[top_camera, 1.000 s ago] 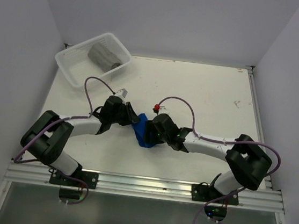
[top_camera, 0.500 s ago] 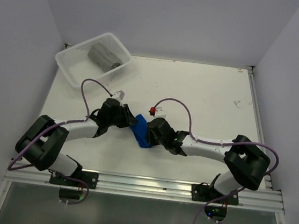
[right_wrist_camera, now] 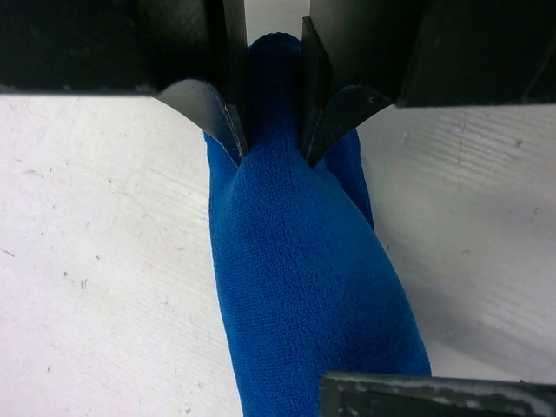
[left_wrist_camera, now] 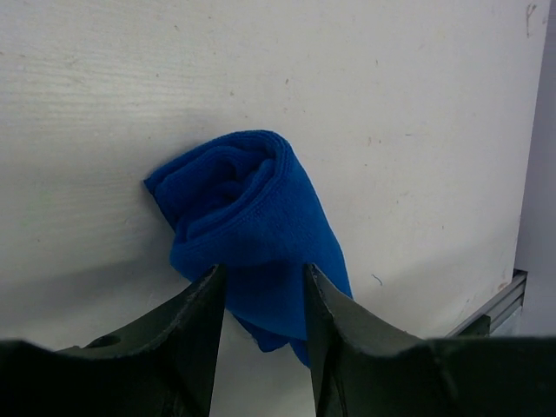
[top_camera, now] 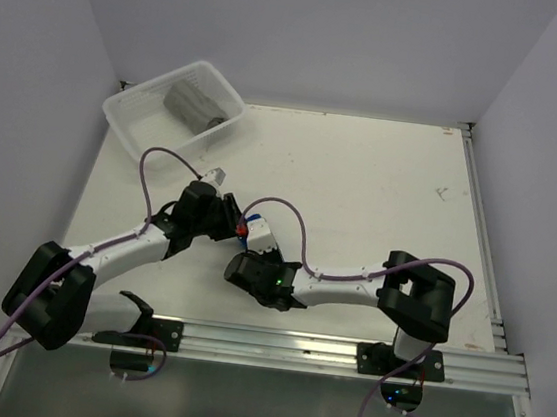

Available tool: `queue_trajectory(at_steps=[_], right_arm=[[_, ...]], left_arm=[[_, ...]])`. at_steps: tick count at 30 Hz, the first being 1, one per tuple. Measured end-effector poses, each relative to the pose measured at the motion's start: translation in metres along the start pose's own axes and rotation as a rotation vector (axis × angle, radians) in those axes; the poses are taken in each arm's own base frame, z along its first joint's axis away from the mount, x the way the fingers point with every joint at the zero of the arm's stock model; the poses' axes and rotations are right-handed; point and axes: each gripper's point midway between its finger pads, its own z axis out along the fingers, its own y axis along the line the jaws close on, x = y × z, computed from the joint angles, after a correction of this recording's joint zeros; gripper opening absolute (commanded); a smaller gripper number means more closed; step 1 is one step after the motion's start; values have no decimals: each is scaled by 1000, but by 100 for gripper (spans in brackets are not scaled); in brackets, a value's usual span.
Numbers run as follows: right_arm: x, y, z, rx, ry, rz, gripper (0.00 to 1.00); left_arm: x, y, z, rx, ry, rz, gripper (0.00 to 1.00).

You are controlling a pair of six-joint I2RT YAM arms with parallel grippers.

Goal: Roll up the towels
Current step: Roll the towel

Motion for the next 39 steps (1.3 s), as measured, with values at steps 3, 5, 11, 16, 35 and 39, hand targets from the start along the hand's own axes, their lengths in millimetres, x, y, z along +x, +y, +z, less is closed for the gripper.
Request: queue_trajectory(at_steps=[3, 5, 11, 16, 35, 39], right_arm=[[-2, 5, 2, 54, -13, -35, 11], [-2, 8, 3, 71, -21, -45, 11], [-2, 9, 2, 84, -25, -50, 16], [-3, 11, 2, 82, -20, -52, 20], [-36, 9, -35, -186, 36, 176, 68], [-27, -14, -17, -197, 96, 275, 70]], left_arm=[[-1, -6, -7, 17, -5, -11, 45], [-2, -8, -13, 21, -8, -18, 45], [-3, -12, -15, 38, -11, -21, 46], [10, -1, 6, 10, 48, -39, 45], [14, 11, 20, -25, 50, -23, 44], [16, 14, 20, -32, 48, -19, 44]])
